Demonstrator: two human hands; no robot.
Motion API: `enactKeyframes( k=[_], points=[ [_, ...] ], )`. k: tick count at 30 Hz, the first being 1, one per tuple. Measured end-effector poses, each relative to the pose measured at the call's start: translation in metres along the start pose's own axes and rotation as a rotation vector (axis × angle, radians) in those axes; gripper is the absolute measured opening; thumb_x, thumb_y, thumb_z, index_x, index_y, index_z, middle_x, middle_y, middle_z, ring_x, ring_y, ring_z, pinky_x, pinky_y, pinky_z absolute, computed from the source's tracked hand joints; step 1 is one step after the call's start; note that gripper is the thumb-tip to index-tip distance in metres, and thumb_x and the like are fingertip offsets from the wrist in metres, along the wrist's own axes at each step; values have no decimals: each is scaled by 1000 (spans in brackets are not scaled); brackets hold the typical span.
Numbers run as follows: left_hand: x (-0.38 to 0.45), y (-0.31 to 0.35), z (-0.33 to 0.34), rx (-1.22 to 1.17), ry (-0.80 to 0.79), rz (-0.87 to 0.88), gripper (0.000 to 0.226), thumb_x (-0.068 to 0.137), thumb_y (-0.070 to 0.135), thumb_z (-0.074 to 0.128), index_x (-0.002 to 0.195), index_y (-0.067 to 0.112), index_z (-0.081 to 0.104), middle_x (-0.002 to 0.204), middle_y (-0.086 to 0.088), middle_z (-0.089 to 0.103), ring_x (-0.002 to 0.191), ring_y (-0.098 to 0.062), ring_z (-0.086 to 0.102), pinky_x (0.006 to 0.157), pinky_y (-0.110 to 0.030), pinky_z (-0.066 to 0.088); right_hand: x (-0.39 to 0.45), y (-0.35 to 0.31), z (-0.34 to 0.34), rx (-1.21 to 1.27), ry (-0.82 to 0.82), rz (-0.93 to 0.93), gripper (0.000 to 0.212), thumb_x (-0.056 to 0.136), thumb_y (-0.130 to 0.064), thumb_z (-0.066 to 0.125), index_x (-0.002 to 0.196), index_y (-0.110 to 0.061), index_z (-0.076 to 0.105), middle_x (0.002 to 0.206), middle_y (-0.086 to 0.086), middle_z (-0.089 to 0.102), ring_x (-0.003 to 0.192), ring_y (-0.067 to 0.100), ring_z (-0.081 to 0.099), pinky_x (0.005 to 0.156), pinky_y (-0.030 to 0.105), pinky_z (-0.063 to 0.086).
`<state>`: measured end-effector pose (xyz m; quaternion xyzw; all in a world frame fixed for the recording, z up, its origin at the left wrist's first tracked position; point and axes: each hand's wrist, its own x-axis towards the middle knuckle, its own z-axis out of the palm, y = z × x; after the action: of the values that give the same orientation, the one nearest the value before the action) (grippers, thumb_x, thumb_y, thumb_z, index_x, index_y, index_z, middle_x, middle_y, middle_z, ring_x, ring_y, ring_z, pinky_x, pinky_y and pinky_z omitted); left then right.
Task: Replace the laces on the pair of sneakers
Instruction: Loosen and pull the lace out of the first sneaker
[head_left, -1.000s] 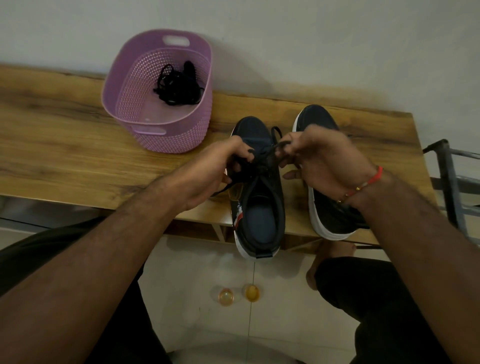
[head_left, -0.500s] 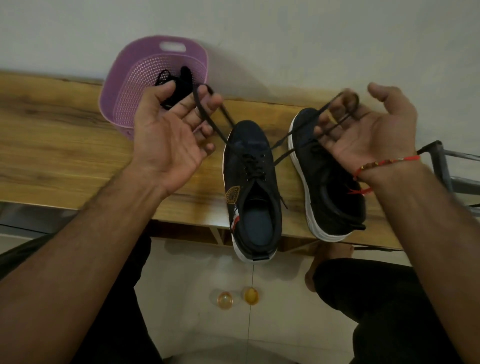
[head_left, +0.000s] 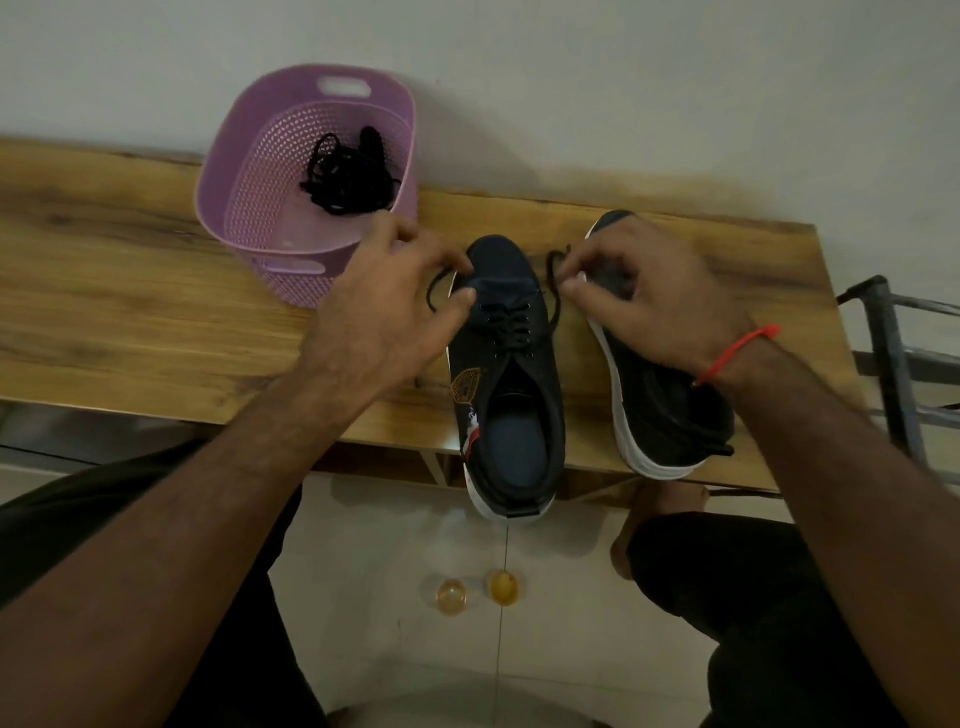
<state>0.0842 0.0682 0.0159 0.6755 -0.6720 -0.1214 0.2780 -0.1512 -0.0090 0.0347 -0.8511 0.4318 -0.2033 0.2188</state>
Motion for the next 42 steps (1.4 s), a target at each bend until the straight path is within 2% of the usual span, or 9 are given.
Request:
enactKeyframes(
  k=[3,8,16,21,28,31,34,39,42],
  points=[
    [1,3,5,-95,-166,106,18,89,40,73,101,26,75,111,7,59,74,6,50,68,-13,38,-3,-11,7,19,-236,-78,11,90,-37,65,101,-34,68,112,-8,54,109,9,42,91,26,34],
    [-1,3,14,-113,-234,169,10,88,32,77,95,25,75,102,10,62,76,22,48,62,-1,37,-4,-15,15,-32,-323,-69,10,88,-39,67,98,-39,63,116,-8,51,113,11,36,103,50,38],
    [-1,-1,18,-73,-316,202,27,88,46,56,102,25,67,104,14,54,77,15,47,64,-14,36,-5,-20,22,11,-321,-18,11,90,-42,58,95,-33,60,110,-7,54,108,18,46,104,52,37],
    [-3,-1,17,-10,-335,203,20,88,44,57,101,30,63,105,15,53,81,6,49,65,-16,38,-5,-22,25,-7,-372,-9,13,84,-44,59,93,-34,57,110,-7,50,112,20,43,104,55,35],
    [-5,0,23,-38,-344,37,18,82,49,55,89,33,57,99,13,55,89,-6,54,71,-26,47,-4,-22,21,-5,-368,-2,12,80,-39,60,81,-29,54,102,-6,47,105,20,42,101,53,37],
    [-4,0,26,-159,-334,14,12,83,42,61,89,33,57,91,12,58,80,0,56,65,-18,43,-6,-17,19,43,-375,12,12,81,-39,59,88,-29,56,105,-5,51,105,20,44,99,49,40],
    [-4,1,24,-227,-299,58,13,87,31,70,96,32,60,86,12,59,71,8,53,59,-10,42,-8,-14,21,51,-341,-53,18,89,-35,66,103,-24,62,107,-5,56,103,15,49,97,32,38],
    [-2,2,22,-175,-287,-13,5,88,31,70,89,30,65,90,12,60,72,5,54,59,-10,40,-2,-9,22,96,-285,-23,6,90,-25,67,95,-23,66,101,-10,57,94,8,54,85,18,39],
    [-4,3,23,-173,-328,-131,9,90,35,65,84,29,62,86,9,64,70,2,57,56,-8,40,-2,-5,22,209,-320,102,3,90,-24,63,91,-22,65,97,-8,60,88,7,58,81,25,47]
  ],
)
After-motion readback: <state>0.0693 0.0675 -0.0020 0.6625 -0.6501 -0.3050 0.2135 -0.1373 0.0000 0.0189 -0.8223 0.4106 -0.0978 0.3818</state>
